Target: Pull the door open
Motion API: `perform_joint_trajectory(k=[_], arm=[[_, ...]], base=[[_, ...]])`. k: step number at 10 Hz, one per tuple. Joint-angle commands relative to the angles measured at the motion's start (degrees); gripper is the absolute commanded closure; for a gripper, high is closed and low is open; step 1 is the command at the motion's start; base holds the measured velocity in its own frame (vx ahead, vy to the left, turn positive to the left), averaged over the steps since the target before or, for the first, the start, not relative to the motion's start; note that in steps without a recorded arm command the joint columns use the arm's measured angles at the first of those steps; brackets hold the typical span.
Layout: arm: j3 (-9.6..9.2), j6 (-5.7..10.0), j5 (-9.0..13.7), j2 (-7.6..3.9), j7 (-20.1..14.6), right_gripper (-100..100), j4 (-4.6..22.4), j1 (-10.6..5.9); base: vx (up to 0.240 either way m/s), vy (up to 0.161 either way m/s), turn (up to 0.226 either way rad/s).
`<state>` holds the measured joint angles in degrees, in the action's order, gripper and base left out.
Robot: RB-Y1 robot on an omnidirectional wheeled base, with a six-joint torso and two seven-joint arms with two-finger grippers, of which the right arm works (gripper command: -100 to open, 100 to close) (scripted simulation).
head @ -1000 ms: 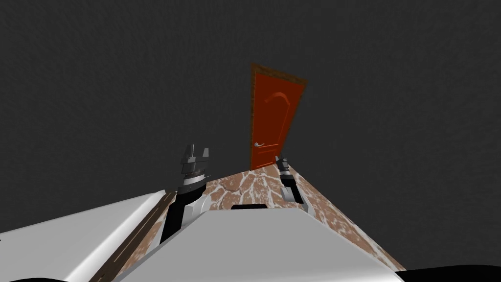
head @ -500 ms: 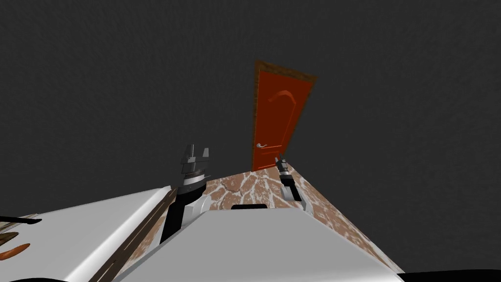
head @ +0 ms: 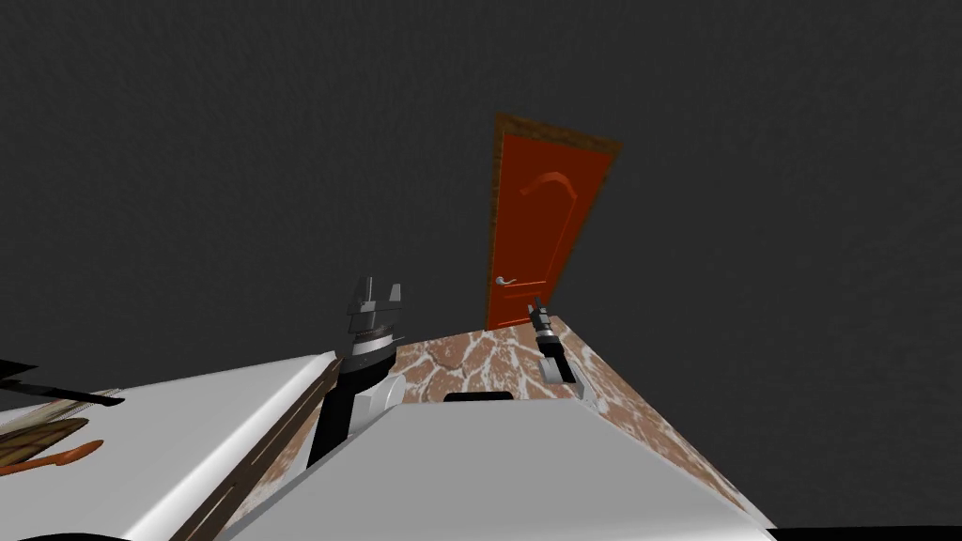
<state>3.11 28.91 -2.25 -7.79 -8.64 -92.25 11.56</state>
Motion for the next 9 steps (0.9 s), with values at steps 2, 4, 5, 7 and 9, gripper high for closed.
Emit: perform_joint_trajectory(k=[2,4,5,7,9], arm=[[0.53,0.58,0.15,-0.55,0.03,-100,3.62,-1.45],[1.35,1.62,0.37,-1.38,0.14,-100,8.51,-3.74],[1.35,1.62,0.37,-1.38,0.14,-100,9.38,-3.74],[1.76,2.14,0.48,-1.80,0.19,-100,12.26,-4.88],[2.56,3.14,0.69,-2.60,0.30,-100,16.73,-7.11]], base=[[0.042,-0.020,0.092],[0.057,-0.041,0.175],[0.057,-0.035,0.074],[0.046,-0.030,0.091],[0.051,-0.038,0.148]])
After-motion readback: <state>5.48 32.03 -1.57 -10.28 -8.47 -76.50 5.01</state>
